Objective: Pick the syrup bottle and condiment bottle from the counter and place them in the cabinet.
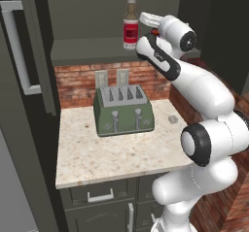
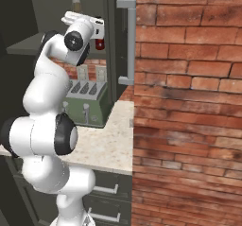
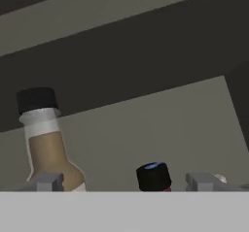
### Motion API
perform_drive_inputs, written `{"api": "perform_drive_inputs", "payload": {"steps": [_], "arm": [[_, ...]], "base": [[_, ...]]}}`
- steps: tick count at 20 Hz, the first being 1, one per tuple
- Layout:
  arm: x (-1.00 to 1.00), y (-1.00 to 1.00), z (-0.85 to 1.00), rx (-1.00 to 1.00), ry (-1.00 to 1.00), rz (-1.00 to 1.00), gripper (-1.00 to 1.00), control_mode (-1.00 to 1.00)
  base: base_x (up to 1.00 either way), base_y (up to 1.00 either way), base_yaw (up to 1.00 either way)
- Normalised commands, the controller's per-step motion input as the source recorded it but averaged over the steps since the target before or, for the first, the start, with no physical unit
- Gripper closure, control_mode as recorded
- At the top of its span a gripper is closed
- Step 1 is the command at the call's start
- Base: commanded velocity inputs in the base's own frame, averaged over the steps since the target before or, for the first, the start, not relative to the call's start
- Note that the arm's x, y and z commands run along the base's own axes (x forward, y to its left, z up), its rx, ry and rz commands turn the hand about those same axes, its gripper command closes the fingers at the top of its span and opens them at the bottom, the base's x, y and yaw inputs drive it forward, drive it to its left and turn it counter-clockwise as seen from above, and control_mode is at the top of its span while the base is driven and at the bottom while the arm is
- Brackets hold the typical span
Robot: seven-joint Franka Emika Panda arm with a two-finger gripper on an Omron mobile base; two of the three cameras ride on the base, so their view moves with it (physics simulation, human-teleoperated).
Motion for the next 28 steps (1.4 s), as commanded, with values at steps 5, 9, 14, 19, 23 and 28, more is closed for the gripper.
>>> {"api": "perform_drive_inputs", "payload": {"steps": [5, 9, 14, 19, 23, 28], "arm": [[-0.46, 0.0, 0.35, -0.06, 0.04, -0.04, -1.0, -1.0], [-0.53, 0.0, 0.13, -0.07, 0.08, -0.06, -1.0, -1.0], [-0.54, 0.15, 0.0, -0.12, 0.09, -0.04, -1.0, -1.0], [-0.56, 0.19, 0.0, -0.1, 0.09, -0.04, -1.0, -1.0], [-0.57, 0.16, 0.0, -0.09, 0.09, -0.06, -1.0, -1.0], [-0.56, 0.14, 0.0, -0.1, 0.13, -0.06, -1.0, -1.0]], "base": [[0.0, 0.0, 0.0], [0.0, 0.0, 0.0], [0.0, 0.0, 0.0], [0.0, 0.0, 0.0], [0.0, 0.0, 0.0], [0.0, 0.0, 0.0]]}}
